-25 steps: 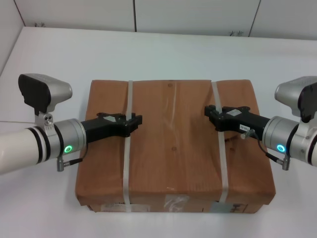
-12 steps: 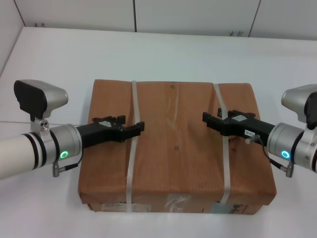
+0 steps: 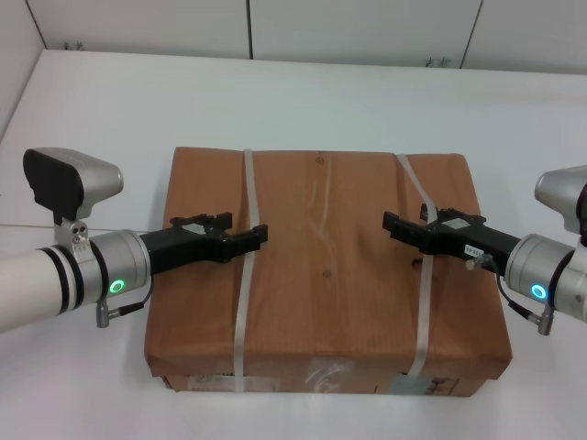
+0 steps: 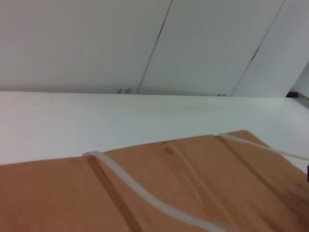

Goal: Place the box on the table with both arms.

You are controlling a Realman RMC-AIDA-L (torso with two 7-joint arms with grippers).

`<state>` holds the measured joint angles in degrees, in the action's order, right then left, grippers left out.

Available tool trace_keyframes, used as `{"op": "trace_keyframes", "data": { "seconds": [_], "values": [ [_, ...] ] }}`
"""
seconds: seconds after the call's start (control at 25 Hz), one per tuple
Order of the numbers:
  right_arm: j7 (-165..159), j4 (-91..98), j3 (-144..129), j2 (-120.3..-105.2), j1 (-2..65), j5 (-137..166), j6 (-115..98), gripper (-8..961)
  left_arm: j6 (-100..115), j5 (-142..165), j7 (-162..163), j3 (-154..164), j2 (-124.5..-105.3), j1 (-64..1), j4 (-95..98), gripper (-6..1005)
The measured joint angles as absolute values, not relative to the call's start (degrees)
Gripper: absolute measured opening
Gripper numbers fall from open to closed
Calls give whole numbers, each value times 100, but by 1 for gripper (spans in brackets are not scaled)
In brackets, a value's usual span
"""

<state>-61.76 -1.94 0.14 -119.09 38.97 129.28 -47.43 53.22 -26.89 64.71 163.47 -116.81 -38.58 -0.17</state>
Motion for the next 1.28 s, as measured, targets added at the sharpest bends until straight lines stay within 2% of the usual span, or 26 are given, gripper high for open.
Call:
{"op": "trace_keyframes", "data": {
  "seconds": [0.84,1.08,1.28],
  "values": [
    [-6141,51,224,-11909,3804,12929,-4995,799,5971,-2800,6312,16332,-11652,-3817,-77,712],
    [-5597,541,721,-11901,3298,12929,-6946,798,7197,-3270,5605,16330,-11608,-3604,-87,708],
    [-5157,1213,651,-11861,3157,13015,-8755,798,8851,-3431,5269,16393,-11391,-3366,-159,705]
  ]
}}
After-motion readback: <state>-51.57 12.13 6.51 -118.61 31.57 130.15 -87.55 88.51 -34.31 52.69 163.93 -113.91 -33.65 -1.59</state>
